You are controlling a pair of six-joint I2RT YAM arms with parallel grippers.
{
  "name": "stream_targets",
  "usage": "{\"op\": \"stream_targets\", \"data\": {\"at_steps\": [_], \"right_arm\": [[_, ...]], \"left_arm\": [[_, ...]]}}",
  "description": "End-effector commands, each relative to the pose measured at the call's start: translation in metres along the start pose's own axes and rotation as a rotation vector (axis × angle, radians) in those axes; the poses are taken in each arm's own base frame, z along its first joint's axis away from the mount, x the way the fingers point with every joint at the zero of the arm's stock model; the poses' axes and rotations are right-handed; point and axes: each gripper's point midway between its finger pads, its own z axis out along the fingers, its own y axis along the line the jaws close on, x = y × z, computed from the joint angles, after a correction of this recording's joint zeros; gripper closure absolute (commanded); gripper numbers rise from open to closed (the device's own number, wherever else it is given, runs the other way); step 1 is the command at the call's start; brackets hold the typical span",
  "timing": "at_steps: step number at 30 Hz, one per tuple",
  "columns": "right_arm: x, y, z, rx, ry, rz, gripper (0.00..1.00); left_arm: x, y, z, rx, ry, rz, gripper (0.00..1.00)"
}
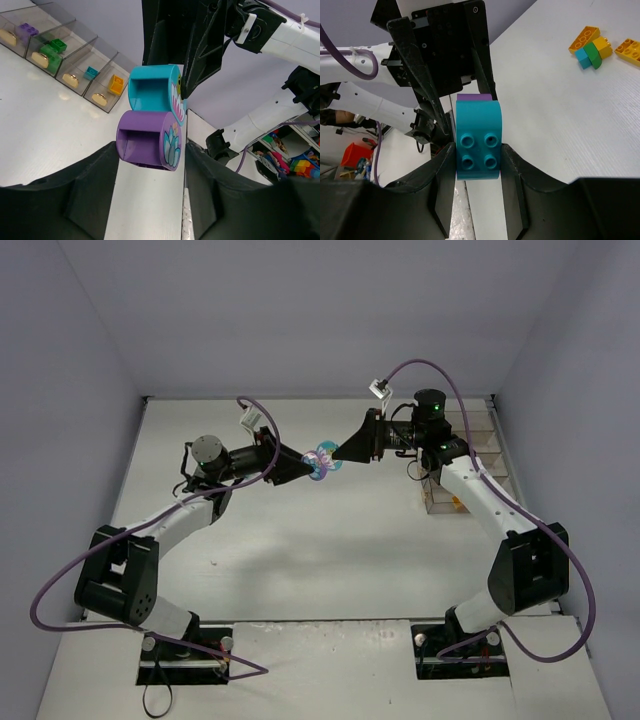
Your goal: Sort the legos into containers by color
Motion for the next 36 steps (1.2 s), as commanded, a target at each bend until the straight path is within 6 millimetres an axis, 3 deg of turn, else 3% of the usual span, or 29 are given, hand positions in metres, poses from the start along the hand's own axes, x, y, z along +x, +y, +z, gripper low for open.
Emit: {"op": "stream_targets", "data": {"at_steps": [1, 4, 7, 8, 12, 18, 28, 31, 32, 33, 35, 36], "right_arm": [[-0.032, 0.035, -0.004, -0.082, -0.055, -0.17, 1.0], [-0.03, 0.035, -0.001, -0.084, -0.051, -0.176, 1.0], [-0.028, 0.033, 0.0, -0.076, -0.052, -0.179, 1.0], [-0.028, 0.032, 0.0, -0.073, -0.054, -0.185, 1.0], [-0.028, 0.026, -0.005, -0.044, -0.067, -0.197, 1.0], [-0.025, 0.007, -0.023, 0.026, -0.088, -0.22, 1.0], [-0.034, -0.038, -0.08, 0.209, -0.169, -0.186, 1.0], [-0.042, -0.075, -0.104, 0.414, -0.257, -0.082, 1.0], [-0.048, -0.104, -0.124, 0.588, -0.323, -0.034, 1.0], [-0.048, -0.116, -0.133, 0.678, -0.348, 0.01, 1.0], [-0.041, -0.155, -0.181, 0.949, -0.449, 0.17, 1.0], [-0.032, -0.164, -0.195, 1.026, -0.471, 0.243, 1.0]], "left_arm": [[-0.025, -0.024, 0.008, 0.072, -0.028, 0.118, 0.53], [-0.023, -0.023, 0.013, 0.075, -0.021, 0.11, 0.57], [-0.022, -0.023, 0.016, 0.08, -0.018, 0.103, 0.68], [-0.022, -0.023, 0.017, 0.08, -0.019, 0.101, 0.79], [-0.021, -0.023, 0.017, 0.074, -0.02, 0.094, 1.0], [-0.014, -0.02, 0.013, 0.059, -0.017, 0.058, 1.0], [-0.011, -0.017, 0.005, 0.047, -0.024, 0.045, 1.0], [-0.009, -0.013, 0.002, 0.029, -0.026, 0.046, 1.0], [-0.006, -0.01, 0.001, 0.011, -0.02, 0.056, 1.0], [-0.004, -0.007, 0.0, -0.008, -0.015, 0.061, 1.0], [0.002, 0.004, -0.004, -0.082, 0.011, 0.084, 1.0], [0.004, 0.007, -0.006, -0.11, 0.023, 0.096, 1.0]]}}
